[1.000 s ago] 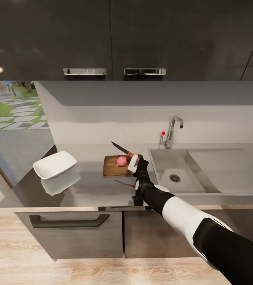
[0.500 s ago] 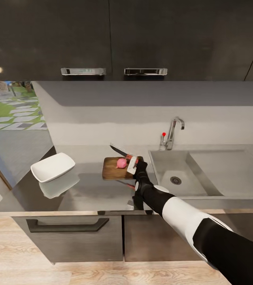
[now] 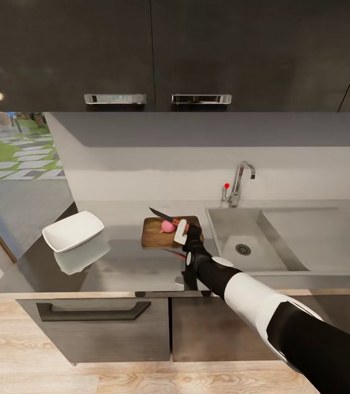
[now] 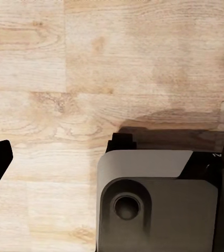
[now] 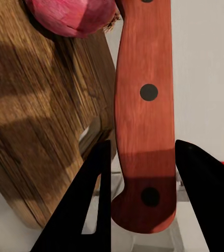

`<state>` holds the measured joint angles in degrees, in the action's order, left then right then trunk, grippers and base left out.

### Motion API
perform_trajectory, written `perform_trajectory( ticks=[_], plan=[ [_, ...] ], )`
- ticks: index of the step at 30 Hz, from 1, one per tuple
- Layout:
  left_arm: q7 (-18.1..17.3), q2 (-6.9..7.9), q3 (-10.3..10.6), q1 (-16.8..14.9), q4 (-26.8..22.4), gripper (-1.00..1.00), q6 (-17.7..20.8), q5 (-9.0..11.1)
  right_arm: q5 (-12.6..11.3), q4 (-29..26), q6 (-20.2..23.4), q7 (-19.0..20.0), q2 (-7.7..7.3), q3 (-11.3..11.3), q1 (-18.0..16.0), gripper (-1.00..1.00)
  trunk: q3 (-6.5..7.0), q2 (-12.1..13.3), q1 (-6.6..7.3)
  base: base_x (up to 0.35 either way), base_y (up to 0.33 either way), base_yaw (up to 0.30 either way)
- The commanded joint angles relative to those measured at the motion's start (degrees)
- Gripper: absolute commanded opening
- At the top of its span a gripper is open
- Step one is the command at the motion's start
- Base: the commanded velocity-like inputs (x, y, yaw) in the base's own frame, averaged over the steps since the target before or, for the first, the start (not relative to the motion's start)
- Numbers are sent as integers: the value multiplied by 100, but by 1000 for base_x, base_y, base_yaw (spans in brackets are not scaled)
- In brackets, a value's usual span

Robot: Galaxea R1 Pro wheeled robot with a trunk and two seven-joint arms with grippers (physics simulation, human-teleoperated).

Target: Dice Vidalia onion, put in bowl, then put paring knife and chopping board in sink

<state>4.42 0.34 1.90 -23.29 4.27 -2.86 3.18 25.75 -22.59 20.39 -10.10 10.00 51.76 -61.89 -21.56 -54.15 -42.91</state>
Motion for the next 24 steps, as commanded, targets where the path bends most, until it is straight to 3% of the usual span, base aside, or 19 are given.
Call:
perform_trajectory(
  ticks=[1,8,16,24],
  plan=[
    [6,-1,21,-9,21,100,-30,32,26,0,46,-3,0,36,-7,-100,-7,-5,-1,0,0,0],
    [6,-6,21,-9,21,100,-30,32,27,0,41,8,0,27,-7,-100,-7,-5,-1,0,0,0],
    [6,19,4,-1,-2,100,-235,35,-142,-183,-79,128,0,26,-75,-100,-7,-5,-1,0,0,0],
    [15,42,4,-1,21,100,-492,42,-130,-262,-315,-88,0,19,-69,-100,-7,-5,-1,14,-16,0]
  ],
)
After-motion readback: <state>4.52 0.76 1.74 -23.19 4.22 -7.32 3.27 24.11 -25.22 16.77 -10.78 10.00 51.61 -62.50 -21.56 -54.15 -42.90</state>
